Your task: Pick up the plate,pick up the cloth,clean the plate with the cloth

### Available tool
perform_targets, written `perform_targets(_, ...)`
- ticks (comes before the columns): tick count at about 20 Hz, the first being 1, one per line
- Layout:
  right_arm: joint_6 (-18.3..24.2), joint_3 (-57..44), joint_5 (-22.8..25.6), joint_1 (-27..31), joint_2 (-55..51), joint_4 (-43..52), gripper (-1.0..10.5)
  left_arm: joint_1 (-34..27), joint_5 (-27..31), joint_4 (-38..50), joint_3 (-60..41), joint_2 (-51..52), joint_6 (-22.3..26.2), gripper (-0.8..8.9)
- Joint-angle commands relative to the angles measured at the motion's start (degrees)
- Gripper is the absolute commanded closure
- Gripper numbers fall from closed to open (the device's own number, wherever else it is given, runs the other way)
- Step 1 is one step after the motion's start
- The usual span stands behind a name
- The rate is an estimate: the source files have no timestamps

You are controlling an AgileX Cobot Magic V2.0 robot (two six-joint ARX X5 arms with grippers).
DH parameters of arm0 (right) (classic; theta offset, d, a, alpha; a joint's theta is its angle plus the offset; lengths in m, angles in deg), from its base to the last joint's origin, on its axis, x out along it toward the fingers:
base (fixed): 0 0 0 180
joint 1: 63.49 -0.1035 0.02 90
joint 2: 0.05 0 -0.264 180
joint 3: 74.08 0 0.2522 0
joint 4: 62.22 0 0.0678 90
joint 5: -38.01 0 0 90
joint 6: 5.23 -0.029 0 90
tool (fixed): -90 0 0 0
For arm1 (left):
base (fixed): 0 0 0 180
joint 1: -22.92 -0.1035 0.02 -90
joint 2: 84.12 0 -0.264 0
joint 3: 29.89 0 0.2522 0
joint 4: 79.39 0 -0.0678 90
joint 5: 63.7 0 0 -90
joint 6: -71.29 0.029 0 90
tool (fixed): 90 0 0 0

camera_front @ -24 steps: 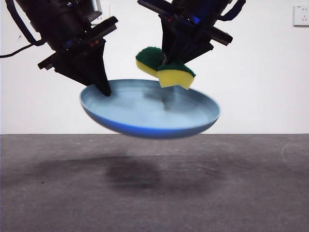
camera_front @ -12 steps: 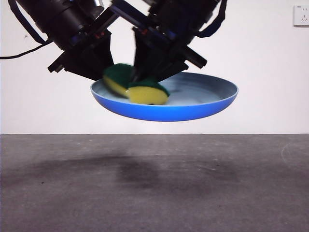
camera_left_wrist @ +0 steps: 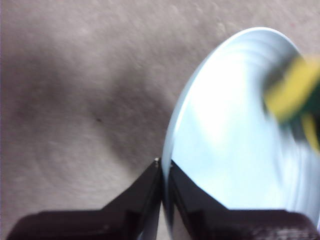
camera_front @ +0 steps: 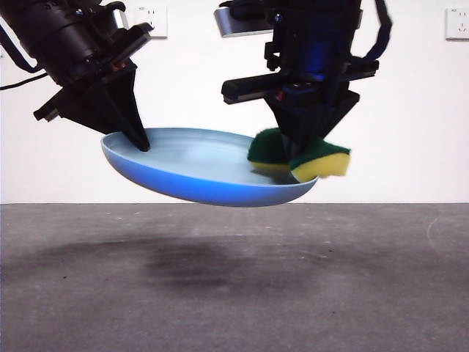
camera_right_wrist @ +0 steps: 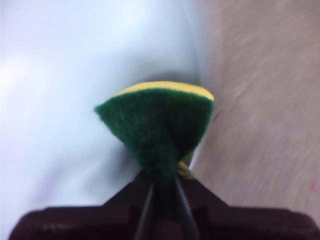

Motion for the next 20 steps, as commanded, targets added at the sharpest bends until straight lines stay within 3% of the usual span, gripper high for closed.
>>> perform_targets(1, -0.1, -0.3, -3.5, 1.0, 0.7, 7.0, 9.6, 0.1, -4.5, 0.0, -0.1, 0.0, 1.0, 8.21)
perform_targets(8, -0.4, -0.3, -22.9, 0.9, 0.8, 21.4, 9.6, 0.2, -7.8, 1.5, -0.1, 0.0, 0.9, 8.21)
perform_targets(13, -0.6, -0.3, -31.1, -3.1, 0.9, 17.3, 9.6, -0.3, -7.7, 3.0, -0.1, 0.0, 0.3, 8.21)
perform_targets(17, 2.0, -0.3, -30.6, -4.6, 0.9, 5.2, 9.6, -1.0, -7.8, 3.7, -0.1, 0.0, -0.6, 8.21)
perform_targets(19, 2.5, -0.3, -26.1, -4.6, 0.9, 0.3, 9.6, -1.1, -7.8, 3.4, -0.1, 0.0, -0.6, 8.21)
perform_targets(20, 2.5, -0.3, -21.2, -4.6, 0.9, -1.5, 9.6, -1.1, -7.8, 2.9, -0.1, 0.0, -0.6, 8.21)
